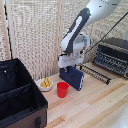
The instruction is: Gently maneuver your gripper in the book's direction. Confidently hold the book by angling your gripper properly. Relocate the book to the caddy. Pinpoint the back pocket of the caddy and set the book down inside it.
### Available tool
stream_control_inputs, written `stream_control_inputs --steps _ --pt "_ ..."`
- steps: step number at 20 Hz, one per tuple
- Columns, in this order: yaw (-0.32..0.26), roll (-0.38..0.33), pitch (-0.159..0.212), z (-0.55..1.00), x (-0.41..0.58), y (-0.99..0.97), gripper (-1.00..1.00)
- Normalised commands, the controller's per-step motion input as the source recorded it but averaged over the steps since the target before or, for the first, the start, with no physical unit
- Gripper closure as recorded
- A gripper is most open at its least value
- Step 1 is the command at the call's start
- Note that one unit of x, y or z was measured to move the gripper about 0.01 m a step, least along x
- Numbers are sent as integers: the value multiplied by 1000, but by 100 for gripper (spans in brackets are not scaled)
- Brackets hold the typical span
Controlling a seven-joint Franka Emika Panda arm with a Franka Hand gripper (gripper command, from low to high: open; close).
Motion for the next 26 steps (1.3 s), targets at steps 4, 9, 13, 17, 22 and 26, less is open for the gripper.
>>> stream_control_inputs --steps 4,9,13,17,22,26 --pt "-36 -63 11 -84 68 179 100" --pt "-292 -60 0 -41 0 388 100" --pt "-341 -63 5 0 -9 117 100" --pt "-295 -51 12 221 288 2 100" --pt "-115 -33 74 561 578 -185 100" --pt "-140 0 151 526 481 -242 100"
